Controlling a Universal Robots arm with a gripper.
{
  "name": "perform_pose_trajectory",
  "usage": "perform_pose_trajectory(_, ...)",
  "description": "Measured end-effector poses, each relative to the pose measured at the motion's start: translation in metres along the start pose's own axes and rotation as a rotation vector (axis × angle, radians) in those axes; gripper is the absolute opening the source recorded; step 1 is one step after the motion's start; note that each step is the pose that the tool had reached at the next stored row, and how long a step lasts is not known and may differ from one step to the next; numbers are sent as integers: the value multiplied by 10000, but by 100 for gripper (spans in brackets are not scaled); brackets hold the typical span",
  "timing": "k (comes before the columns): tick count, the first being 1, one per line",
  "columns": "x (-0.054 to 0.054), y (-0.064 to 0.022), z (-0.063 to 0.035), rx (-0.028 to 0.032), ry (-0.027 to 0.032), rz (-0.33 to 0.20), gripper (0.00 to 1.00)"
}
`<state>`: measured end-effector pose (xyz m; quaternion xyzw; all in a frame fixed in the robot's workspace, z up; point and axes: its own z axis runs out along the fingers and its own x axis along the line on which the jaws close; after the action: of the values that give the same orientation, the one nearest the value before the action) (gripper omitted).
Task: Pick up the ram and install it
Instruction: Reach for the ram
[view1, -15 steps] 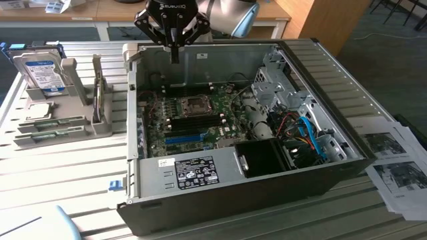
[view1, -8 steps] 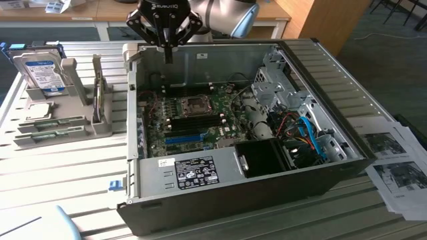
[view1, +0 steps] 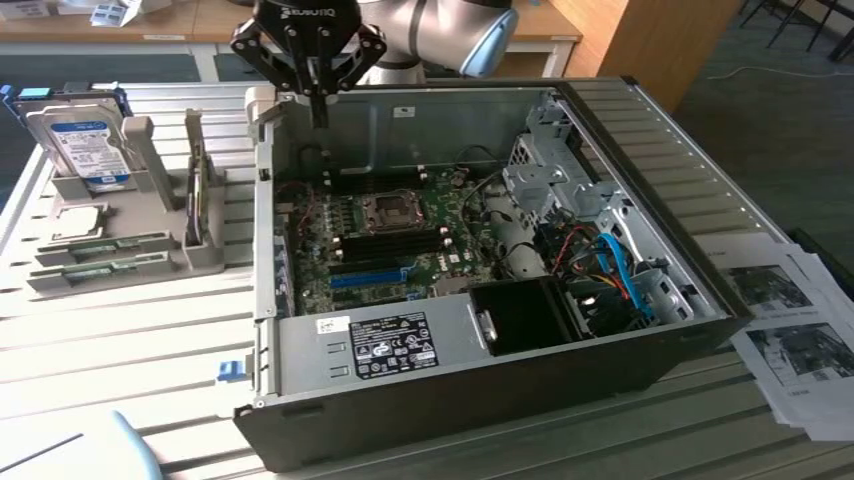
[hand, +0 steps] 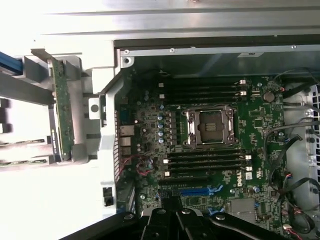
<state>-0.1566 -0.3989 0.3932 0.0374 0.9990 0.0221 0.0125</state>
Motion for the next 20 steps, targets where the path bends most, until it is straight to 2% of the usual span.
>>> perform_pose_trajectory(20,374,-28,-5,0,-1,1,9)
